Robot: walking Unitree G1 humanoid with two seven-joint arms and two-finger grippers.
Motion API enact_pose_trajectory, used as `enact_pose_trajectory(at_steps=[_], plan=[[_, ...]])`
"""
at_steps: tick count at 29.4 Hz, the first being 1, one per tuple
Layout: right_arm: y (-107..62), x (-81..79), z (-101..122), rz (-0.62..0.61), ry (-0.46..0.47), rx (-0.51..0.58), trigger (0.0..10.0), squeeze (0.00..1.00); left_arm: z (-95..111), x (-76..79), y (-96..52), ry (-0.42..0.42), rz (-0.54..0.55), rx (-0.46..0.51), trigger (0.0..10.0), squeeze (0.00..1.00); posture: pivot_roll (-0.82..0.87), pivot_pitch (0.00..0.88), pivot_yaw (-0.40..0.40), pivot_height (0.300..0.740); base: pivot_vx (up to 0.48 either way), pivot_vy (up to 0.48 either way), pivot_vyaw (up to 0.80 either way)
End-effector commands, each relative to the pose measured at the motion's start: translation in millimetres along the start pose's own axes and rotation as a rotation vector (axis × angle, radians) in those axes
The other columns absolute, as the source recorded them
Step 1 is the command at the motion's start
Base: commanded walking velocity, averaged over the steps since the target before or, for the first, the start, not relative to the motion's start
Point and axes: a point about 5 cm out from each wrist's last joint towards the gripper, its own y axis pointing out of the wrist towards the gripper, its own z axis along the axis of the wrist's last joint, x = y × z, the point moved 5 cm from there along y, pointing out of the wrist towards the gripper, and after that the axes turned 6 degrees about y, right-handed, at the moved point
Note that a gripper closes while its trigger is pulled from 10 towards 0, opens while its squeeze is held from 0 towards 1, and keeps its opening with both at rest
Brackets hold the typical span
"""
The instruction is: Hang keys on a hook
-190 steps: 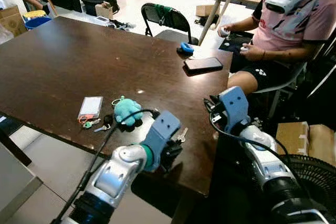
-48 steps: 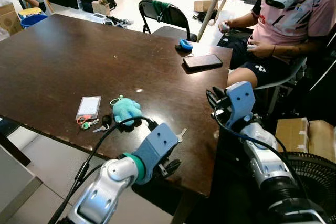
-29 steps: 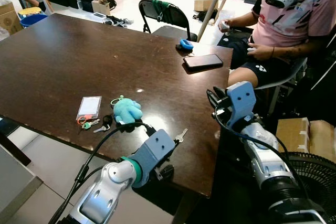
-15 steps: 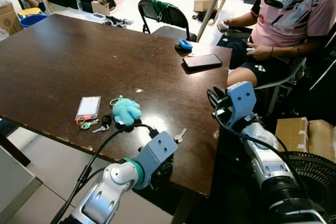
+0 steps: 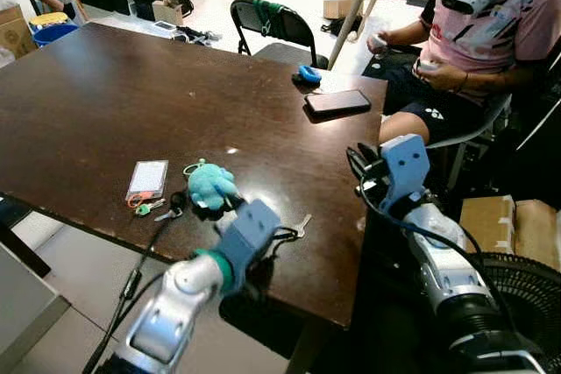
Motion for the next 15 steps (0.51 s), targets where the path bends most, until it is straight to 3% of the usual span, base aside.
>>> enact_pose_trajectory(at_steps=[1,8,10,15], plan=[[-1.7,-7.3,-0.4,-0.006,0.069,0.013,10.0,0.0,35.2,-17.1,-7.2,-0.037,0.082,0.135,10.0,0.0,0.07,0.111,0.079,0.74,0.0,0.0,0.0],[3.7,-12.7,18.2,-0.047,0.186,0.103,10.0,0.0,73.6,-38.8,-21.2,-0.085,0.177,0.258,10.0,0.0,0.08,0.111,0.078,0.74,0.0,0.0,0.0],[4.7,-12.8,23.8,-0.066,0.207,0.127,10.0,0.0,72.9,-44.8,-23.4,-0.105,0.223,0.259,10.0,0.0,0.08,0.11,0.077,0.74,0.0,0.0,0.0],[3.0,-13.3,24.4,-0.082,0.216,0.136,10.0,0.0,56.3,-38.2,-21.7,-0.057,0.249,0.219,10.0,0.0,0.07,0.108,0.07,0.74,0.0,0.0,0.0]])
